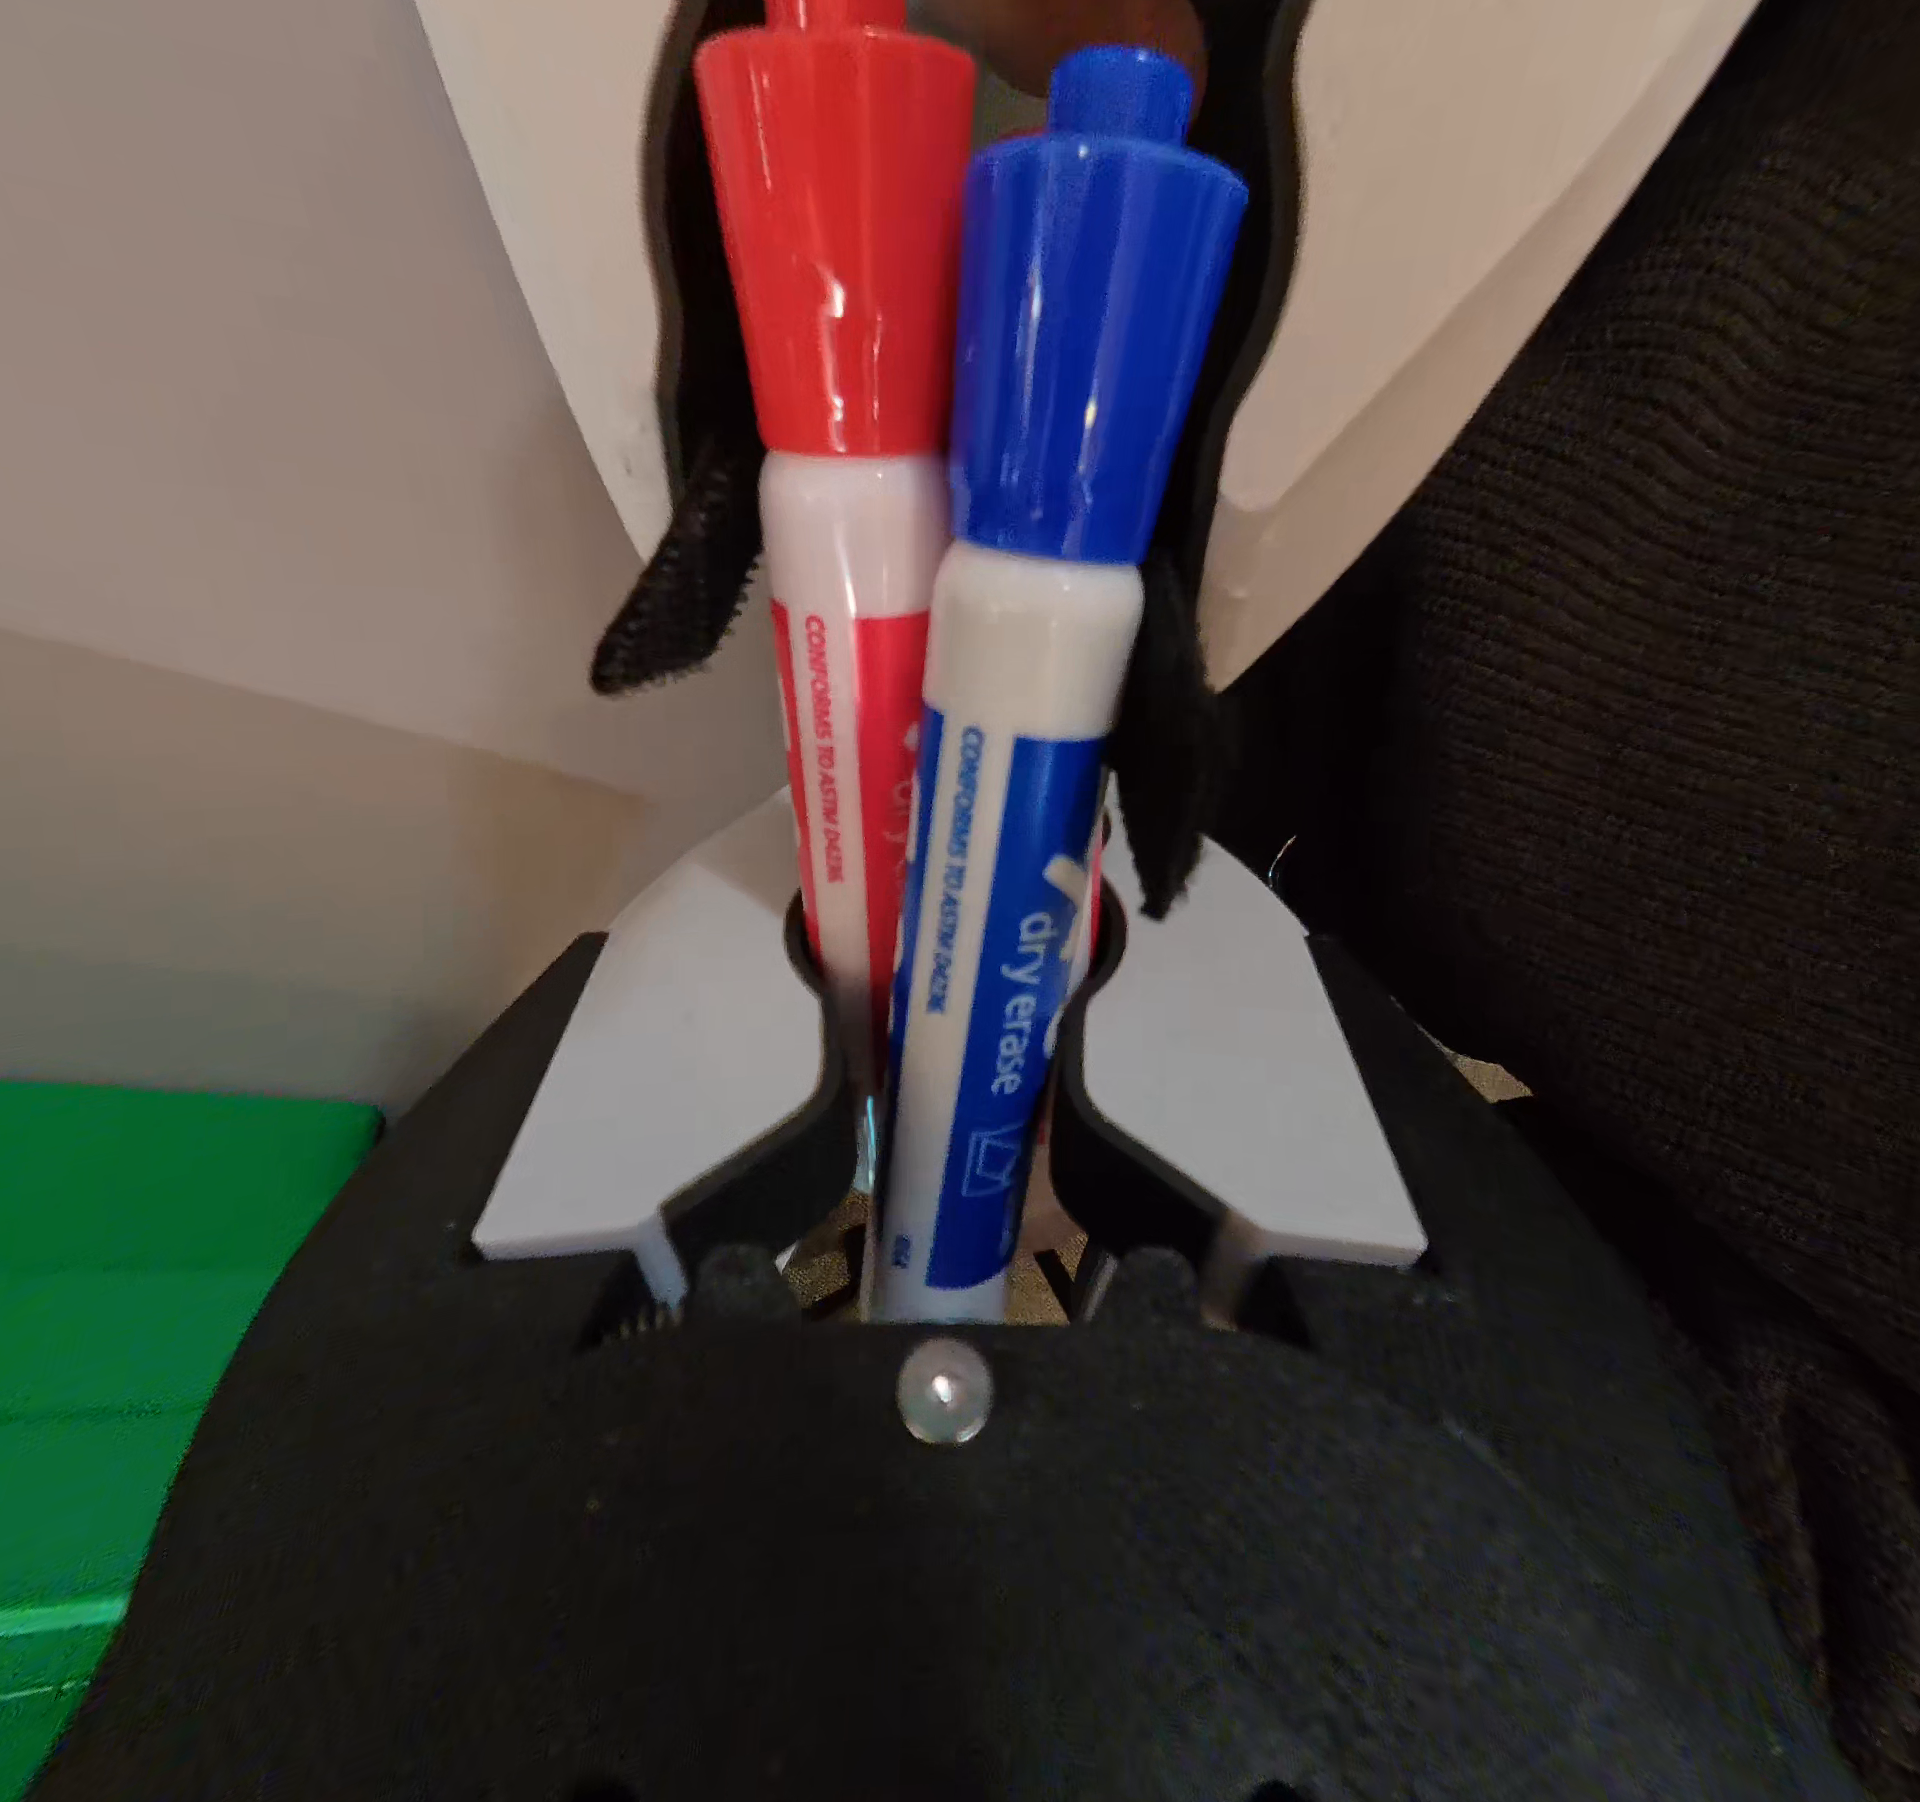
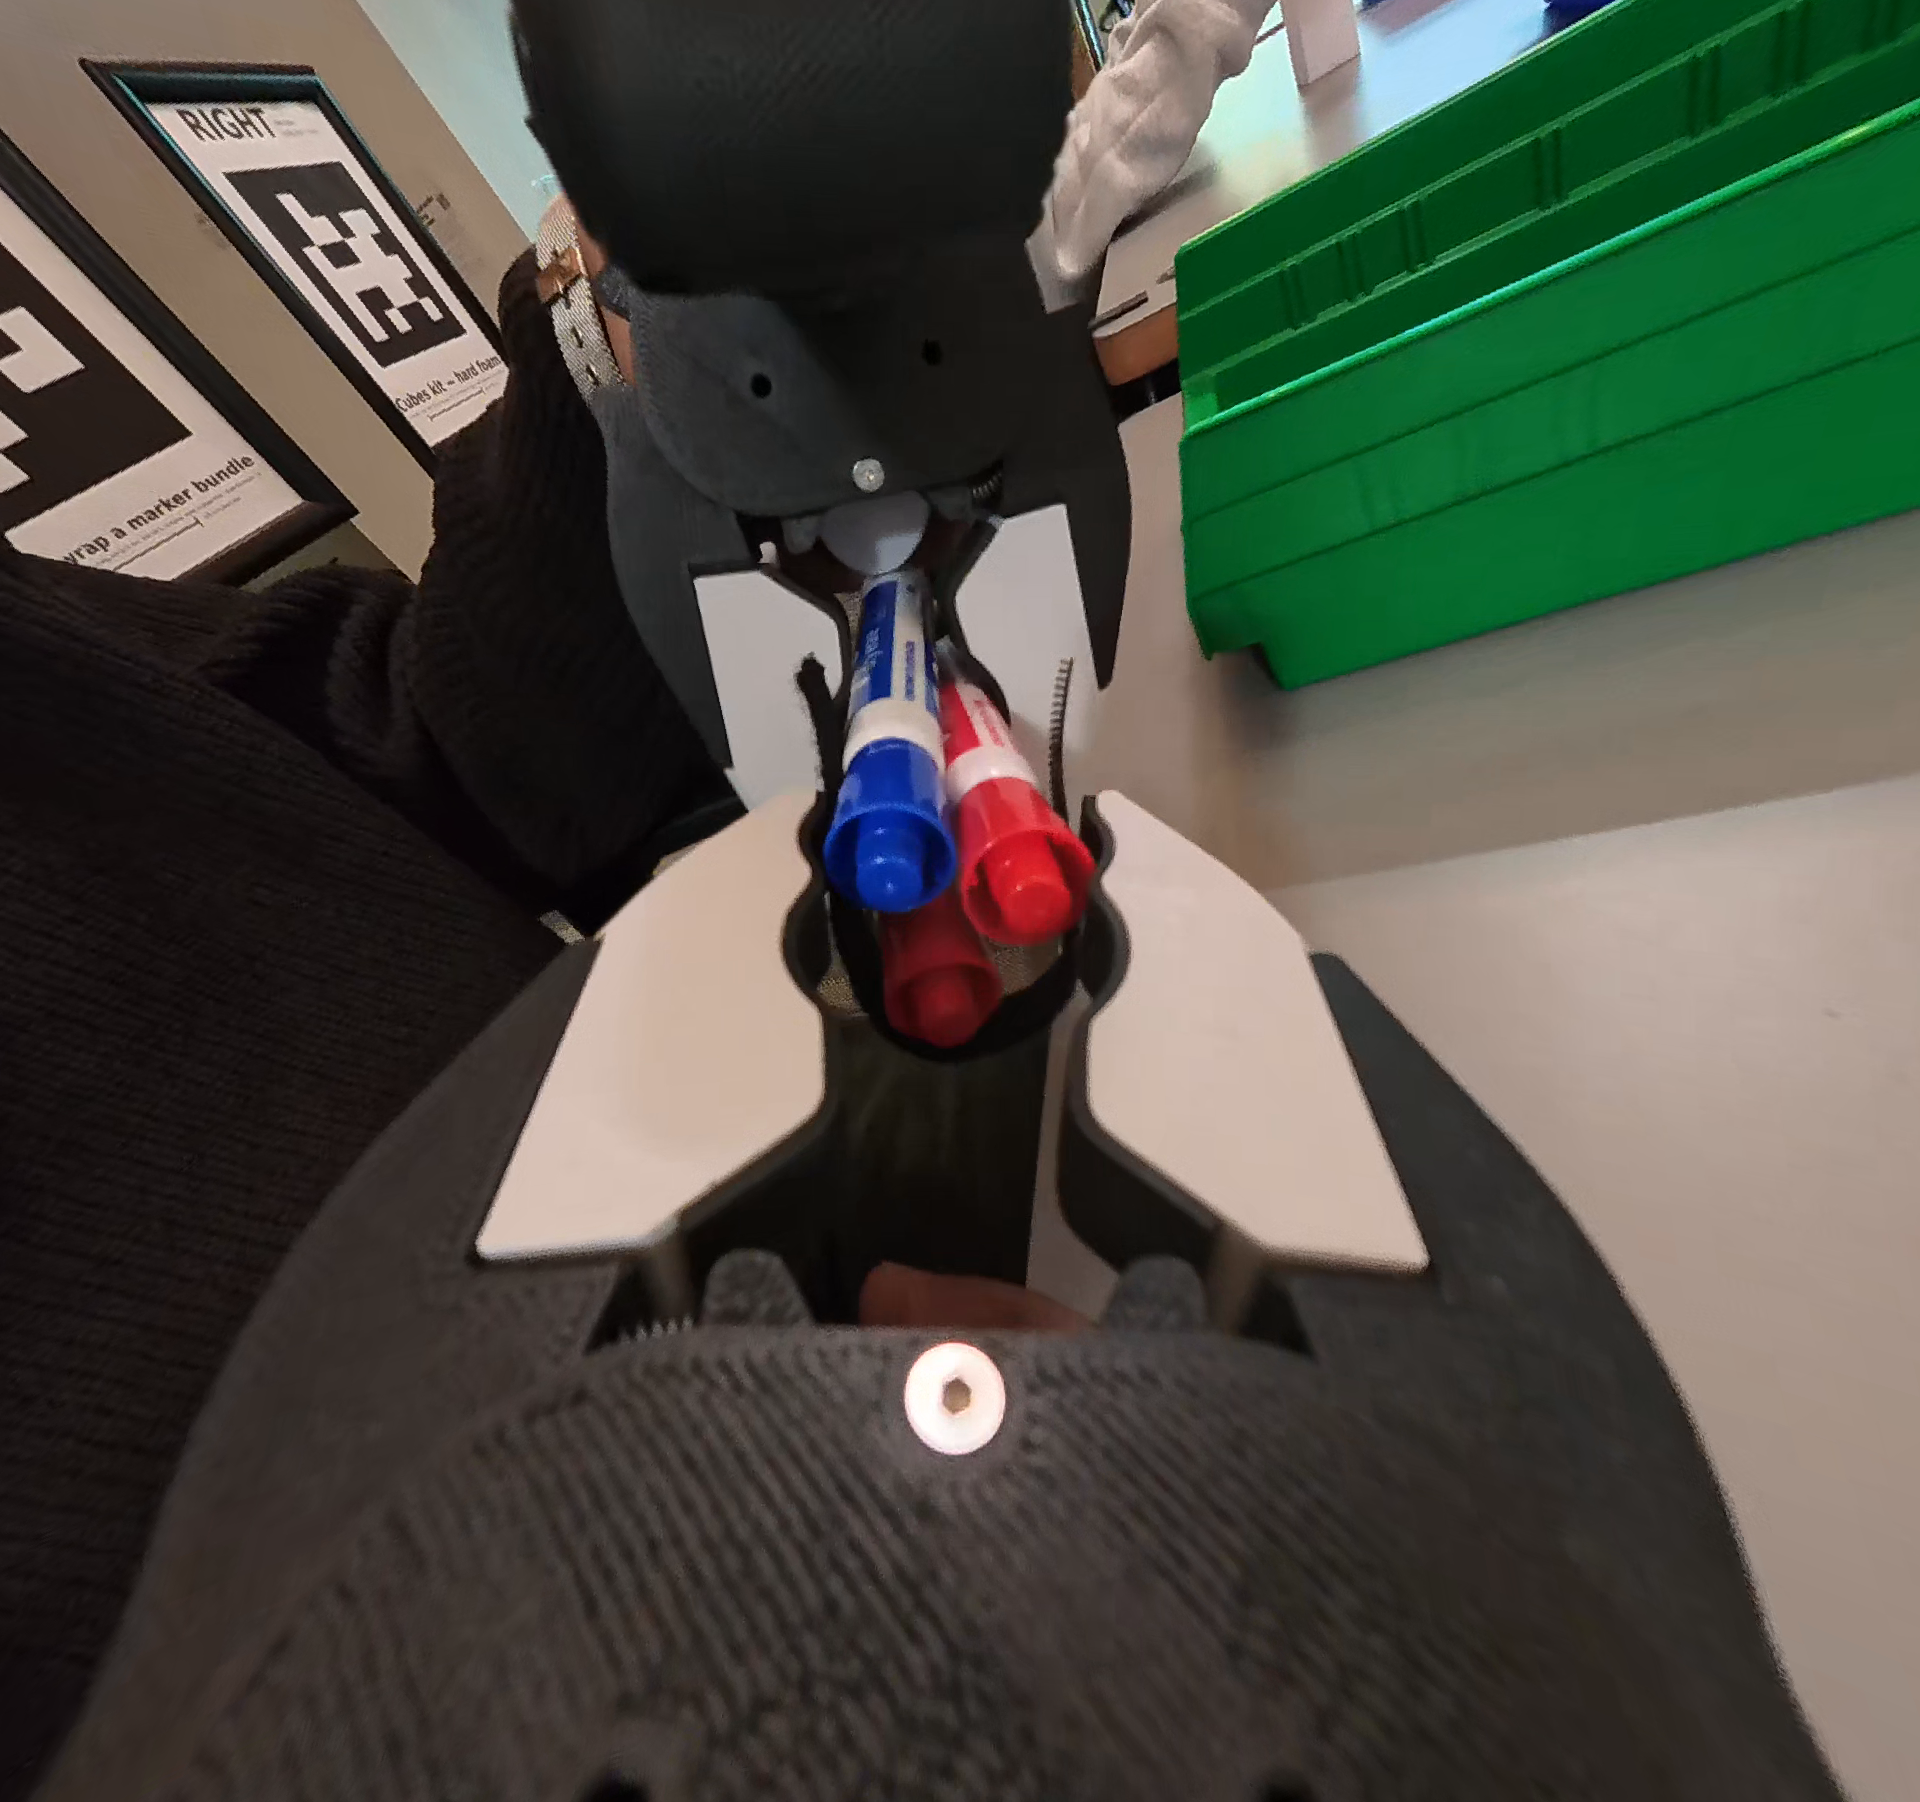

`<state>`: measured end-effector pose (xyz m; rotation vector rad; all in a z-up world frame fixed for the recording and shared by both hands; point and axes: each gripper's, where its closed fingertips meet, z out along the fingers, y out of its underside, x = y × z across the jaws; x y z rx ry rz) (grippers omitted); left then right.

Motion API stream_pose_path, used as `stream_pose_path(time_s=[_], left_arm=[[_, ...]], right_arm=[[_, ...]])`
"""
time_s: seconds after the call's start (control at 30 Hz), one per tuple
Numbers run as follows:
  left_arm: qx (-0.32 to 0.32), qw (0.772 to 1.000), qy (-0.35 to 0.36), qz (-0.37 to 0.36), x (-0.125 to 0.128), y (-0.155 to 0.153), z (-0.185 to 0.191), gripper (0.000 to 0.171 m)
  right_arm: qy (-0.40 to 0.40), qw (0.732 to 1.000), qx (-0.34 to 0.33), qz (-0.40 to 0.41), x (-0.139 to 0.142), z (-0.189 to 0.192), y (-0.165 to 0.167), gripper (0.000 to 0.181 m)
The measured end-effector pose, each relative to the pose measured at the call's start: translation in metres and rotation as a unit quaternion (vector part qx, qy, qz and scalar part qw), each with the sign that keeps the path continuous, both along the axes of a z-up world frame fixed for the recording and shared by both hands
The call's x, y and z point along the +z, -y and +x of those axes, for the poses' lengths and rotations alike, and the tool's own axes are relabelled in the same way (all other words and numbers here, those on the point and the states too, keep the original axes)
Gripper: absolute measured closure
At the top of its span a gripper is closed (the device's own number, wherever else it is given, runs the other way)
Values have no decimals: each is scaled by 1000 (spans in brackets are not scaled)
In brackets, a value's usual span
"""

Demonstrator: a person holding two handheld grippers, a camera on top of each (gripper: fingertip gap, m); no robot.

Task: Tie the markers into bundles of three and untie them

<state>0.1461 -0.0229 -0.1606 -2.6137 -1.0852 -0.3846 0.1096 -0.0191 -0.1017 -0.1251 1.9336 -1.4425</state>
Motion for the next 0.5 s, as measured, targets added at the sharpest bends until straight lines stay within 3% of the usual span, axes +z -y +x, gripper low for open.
stream_pose_path(time_s=[0.5], left_arm=[[7, 1000, 3, -3, -5, 0, -3, 129]], right_arm=[[-1, 1000, -7, 28, -11, -3, -4, 134]])
